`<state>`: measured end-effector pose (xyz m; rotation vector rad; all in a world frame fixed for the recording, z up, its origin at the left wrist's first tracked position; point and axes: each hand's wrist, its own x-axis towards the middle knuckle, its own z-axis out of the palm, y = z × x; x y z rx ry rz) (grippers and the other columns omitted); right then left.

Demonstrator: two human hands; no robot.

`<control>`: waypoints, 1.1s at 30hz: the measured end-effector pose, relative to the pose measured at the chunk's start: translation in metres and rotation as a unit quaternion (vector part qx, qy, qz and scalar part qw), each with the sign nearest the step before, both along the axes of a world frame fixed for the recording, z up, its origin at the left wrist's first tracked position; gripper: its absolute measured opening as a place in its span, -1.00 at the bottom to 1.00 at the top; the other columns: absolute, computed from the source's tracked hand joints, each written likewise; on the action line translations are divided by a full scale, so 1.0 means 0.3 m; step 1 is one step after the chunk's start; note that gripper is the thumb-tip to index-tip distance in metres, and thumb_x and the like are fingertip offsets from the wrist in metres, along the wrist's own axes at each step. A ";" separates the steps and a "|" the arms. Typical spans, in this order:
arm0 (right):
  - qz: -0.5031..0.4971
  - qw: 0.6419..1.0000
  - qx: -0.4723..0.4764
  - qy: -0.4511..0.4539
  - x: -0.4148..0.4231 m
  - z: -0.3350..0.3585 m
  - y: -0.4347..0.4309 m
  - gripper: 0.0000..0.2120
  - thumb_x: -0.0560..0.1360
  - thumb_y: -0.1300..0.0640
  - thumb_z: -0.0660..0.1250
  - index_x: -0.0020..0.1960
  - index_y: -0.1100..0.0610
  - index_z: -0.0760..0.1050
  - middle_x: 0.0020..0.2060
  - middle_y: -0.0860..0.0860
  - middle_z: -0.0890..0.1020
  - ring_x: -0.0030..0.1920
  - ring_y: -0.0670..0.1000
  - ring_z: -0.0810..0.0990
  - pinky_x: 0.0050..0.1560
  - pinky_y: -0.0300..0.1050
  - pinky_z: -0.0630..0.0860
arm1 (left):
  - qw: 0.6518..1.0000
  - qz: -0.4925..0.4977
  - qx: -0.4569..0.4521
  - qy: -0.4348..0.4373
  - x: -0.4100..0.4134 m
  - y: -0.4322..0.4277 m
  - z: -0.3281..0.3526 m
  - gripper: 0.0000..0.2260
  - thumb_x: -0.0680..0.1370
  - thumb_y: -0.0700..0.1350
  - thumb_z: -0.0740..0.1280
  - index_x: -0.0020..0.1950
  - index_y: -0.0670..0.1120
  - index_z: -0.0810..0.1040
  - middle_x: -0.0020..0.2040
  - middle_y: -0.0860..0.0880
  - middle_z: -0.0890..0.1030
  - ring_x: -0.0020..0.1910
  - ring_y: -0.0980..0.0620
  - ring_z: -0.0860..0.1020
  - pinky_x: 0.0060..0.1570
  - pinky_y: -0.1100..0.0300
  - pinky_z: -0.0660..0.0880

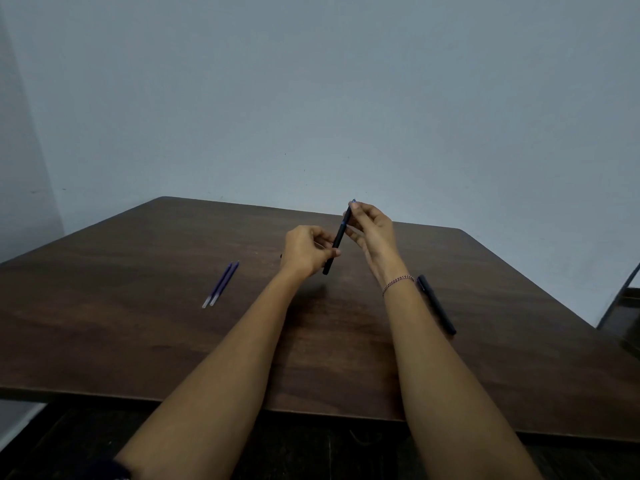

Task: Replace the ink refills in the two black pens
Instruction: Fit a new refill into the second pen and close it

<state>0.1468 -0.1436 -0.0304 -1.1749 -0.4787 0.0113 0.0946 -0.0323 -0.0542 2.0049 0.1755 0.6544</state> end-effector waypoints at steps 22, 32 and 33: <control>0.031 0.999 0.014 0.006 0.005 0.001 0.003 -0.78 0.60 0.23 0.17 0.18 0.24 0.51 -0.13 0.08 0.64 -0.11 -0.03 0.65 -0.12 -0.25 0.60 | 1.000 -0.008 -0.012 -0.001 -0.004 -0.001 0.003 -0.80 0.35 -0.24 0.51 -0.09 -0.12 0.57 -0.26 0.01 0.56 -0.22 0.03 0.59 -0.19 0.11 0.62; -0.018 0.999 -0.017 -0.026 0.003 0.000 0.010 -0.79 0.52 0.26 0.32 0.15 0.22 0.54 -0.18 -0.01 0.58 -0.09 -0.04 0.58 -0.05 -0.22 0.60 | 1.000 -0.012 -0.004 0.001 -0.002 -0.003 0.004 -0.80 0.36 -0.25 0.50 -0.07 -0.16 0.58 -0.29 0.02 0.55 -0.24 0.03 0.58 -0.23 0.09 0.62; -0.016 0.999 -0.015 -0.023 0.004 -0.001 0.011 -0.79 0.54 0.23 0.30 0.16 0.23 0.54 -0.18 -0.02 0.57 -0.10 -0.05 0.56 -0.06 -0.23 0.59 | 1.000 -0.013 -0.005 0.002 -0.003 -0.003 0.005 -0.80 0.36 -0.25 0.50 -0.06 -0.16 0.58 -0.29 0.02 0.54 -0.25 0.05 0.58 -0.24 0.11 0.62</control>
